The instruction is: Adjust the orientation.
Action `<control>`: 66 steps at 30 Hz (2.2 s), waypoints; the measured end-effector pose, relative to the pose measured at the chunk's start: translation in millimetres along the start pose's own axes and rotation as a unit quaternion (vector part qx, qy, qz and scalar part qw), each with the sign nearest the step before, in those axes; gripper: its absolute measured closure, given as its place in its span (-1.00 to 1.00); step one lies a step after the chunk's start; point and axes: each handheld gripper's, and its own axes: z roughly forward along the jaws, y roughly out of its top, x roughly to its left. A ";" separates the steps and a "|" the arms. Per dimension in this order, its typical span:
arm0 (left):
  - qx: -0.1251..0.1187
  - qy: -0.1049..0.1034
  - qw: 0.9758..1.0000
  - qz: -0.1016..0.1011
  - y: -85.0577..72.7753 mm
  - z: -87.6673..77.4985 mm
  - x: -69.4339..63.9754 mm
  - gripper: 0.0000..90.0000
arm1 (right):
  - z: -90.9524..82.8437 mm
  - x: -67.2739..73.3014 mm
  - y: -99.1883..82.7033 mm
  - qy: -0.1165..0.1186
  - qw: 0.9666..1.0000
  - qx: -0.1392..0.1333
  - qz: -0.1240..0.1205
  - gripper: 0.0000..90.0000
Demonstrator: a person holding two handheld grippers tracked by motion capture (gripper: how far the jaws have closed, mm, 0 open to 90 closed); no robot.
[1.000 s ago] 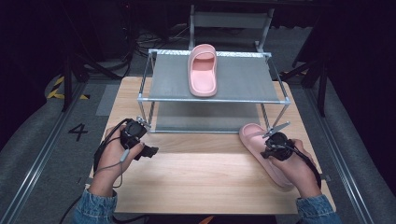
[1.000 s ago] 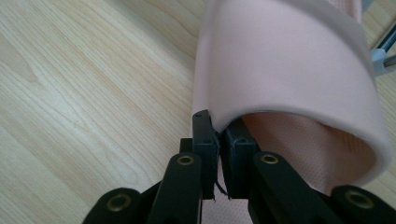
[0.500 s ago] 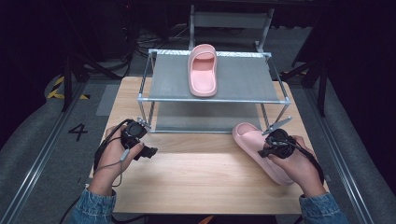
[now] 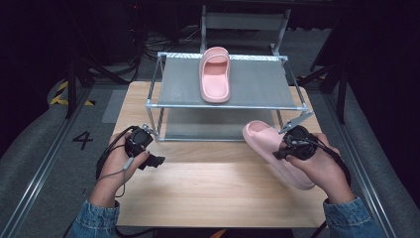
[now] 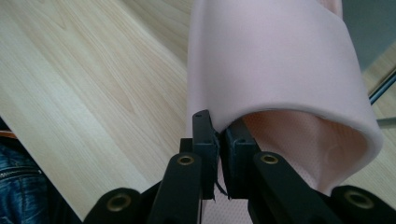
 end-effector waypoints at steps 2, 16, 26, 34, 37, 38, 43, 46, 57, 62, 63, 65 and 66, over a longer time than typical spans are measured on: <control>0.000 0.001 1.000 0.000 -0.7 -0.3 0.7 -0.61 | -6.1 1.7 4.6 0.000 1.000 -0.001 -0.003 0.90; -0.001 -0.005 1.000 0.004 -3.4 -1.0 4.9 -0.61 | -41.3 8.3 29.1 0.011 1.000 -0.009 -0.026 0.90; -0.003 -0.007 1.000 -0.001 -4.8 -3.4 7.9 -0.61 | -57.7 14.8 43.0 0.023 0.999 -0.001 -0.039 0.91; -0.005 -0.008 1.000 0.001 -4.4 -4.6 9.8 -0.61 | -73.0 19.1 51.3 0.028 0.998 -0.011 -0.046 0.91; -0.004 -0.008 1.000 0.002 -3.8 -4.7 10.1 -0.61 | -80.4 18.0 56.4 0.023 0.998 -0.017 -0.047 0.91; -0.004 -0.009 1.000 0.002 -3.6 -4.5 10.0 -0.61 | -82.1 17.1 58.1 0.020 0.999 -0.019 -0.044 0.91; -0.002 -0.011 1.000 0.004 -1.8 -3.5 10.4 -0.61 | -88.0 8.9 69.1 0.002 0.999 -0.023 -0.036 0.91; -0.001 -0.012 1.000 0.006 -0.8 -3.3 10.7 -0.61 | -88.0 2.1 77.5 -0.009 0.999 -0.023 -0.030 0.91; -0.015 -0.020 1.000 0.011 6.0 -5.3 14.3 -0.61 | -79.7 -21.1 105.1 -0.033 0.999 -0.020 -0.011 0.91; -0.011 -0.020 1.000 0.011 6.5 -3.8 15.9 -0.61 | -69.7 -31.9 120.8 -0.047 0.999 -0.014 0.002 0.91; -0.012 -0.022 1.000 0.011 6.9 -3.3 15.7 -0.61 | -67.2 -34.5 124.3 -0.048 0.999 -0.013 0.005 0.91; -0.012 -0.024 1.000 0.012 7.2 -3.1 15.6 -0.61 | -65.1 -37.4 127.6 -0.049 0.999 -0.011 0.009 0.91; -0.012 -0.027 0.999 0.013 7.5 -2.8 15.5 -0.61 | -63.1 -39.6 130.2 -0.048 0.999 -0.008 0.011 0.91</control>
